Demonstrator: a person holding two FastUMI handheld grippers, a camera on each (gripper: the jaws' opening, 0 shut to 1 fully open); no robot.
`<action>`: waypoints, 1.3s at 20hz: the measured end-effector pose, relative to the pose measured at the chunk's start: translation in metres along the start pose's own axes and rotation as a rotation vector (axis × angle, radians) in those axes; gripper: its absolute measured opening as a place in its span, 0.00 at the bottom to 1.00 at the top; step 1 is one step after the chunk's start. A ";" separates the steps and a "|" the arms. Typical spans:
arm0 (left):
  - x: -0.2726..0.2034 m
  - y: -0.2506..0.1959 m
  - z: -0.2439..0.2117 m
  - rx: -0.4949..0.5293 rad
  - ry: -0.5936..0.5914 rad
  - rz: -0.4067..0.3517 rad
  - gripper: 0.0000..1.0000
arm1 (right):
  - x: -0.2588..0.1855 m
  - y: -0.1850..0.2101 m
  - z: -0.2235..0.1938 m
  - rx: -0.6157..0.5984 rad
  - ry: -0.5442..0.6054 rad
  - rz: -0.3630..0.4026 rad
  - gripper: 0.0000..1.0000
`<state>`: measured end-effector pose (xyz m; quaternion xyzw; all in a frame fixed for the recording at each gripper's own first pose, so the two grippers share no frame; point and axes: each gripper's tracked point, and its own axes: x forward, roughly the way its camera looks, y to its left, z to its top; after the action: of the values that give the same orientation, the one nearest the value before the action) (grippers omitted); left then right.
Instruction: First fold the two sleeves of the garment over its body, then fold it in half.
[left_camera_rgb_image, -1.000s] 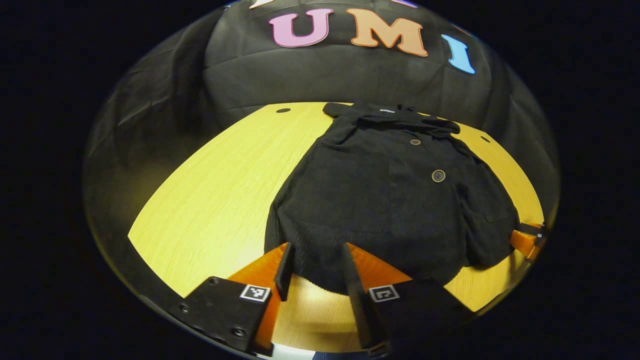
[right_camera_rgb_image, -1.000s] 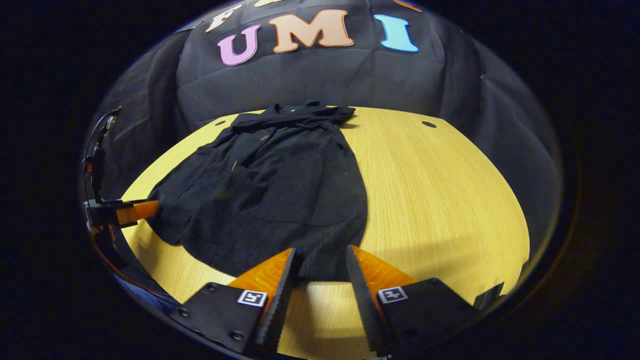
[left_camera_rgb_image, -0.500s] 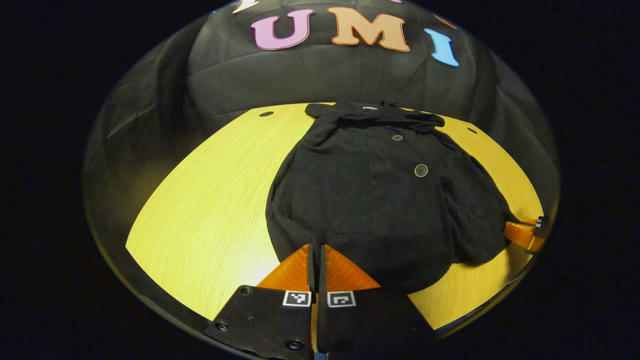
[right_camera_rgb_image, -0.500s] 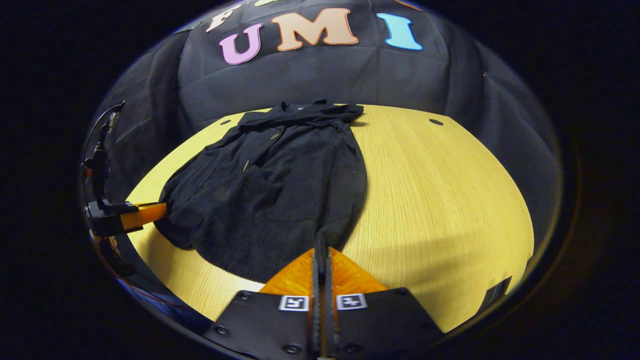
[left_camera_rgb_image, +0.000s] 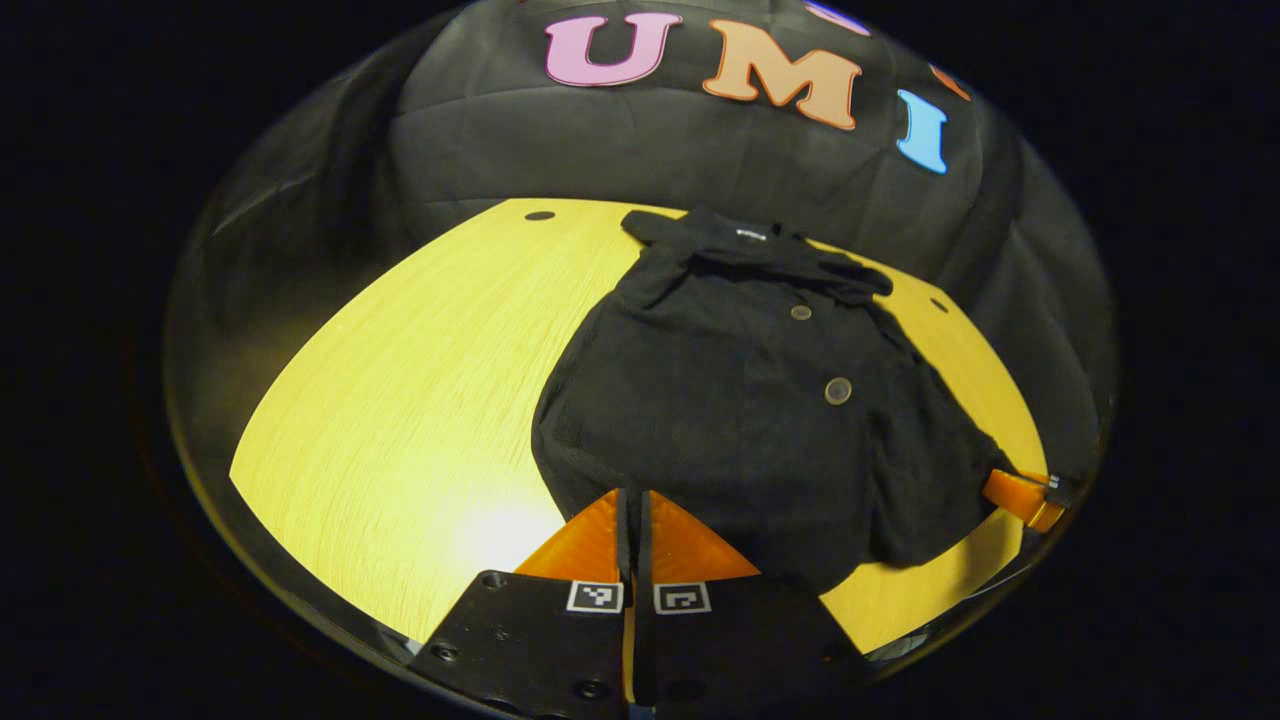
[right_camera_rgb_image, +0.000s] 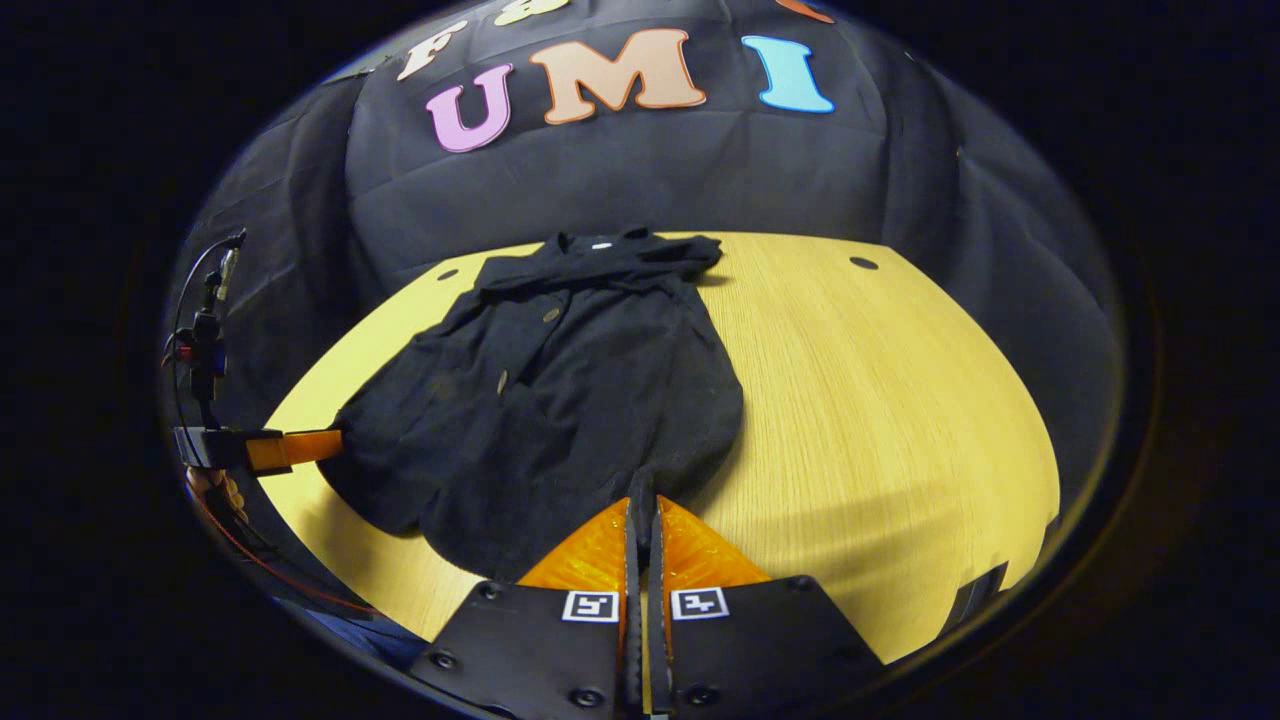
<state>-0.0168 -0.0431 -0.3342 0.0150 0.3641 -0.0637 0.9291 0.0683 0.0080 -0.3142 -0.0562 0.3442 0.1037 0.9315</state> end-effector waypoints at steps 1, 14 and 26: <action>0.000 -0.002 0.007 -0.007 -0.011 -0.007 0.00 | -0.001 0.002 0.009 0.005 -0.016 0.007 0.05; -0.023 -0.036 0.193 0.009 -0.313 -0.123 0.00 | -0.025 0.009 0.180 -0.073 -0.299 0.014 0.05; 0.050 -0.045 0.355 0.001 -0.450 -0.173 0.00 | 0.034 0.004 0.349 -0.107 -0.431 -0.029 0.05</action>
<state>0.2531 -0.1197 -0.1066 -0.0304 0.1479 -0.1448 0.9779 0.3120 0.0790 -0.0726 -0.0872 0.1305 0.1178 0.9806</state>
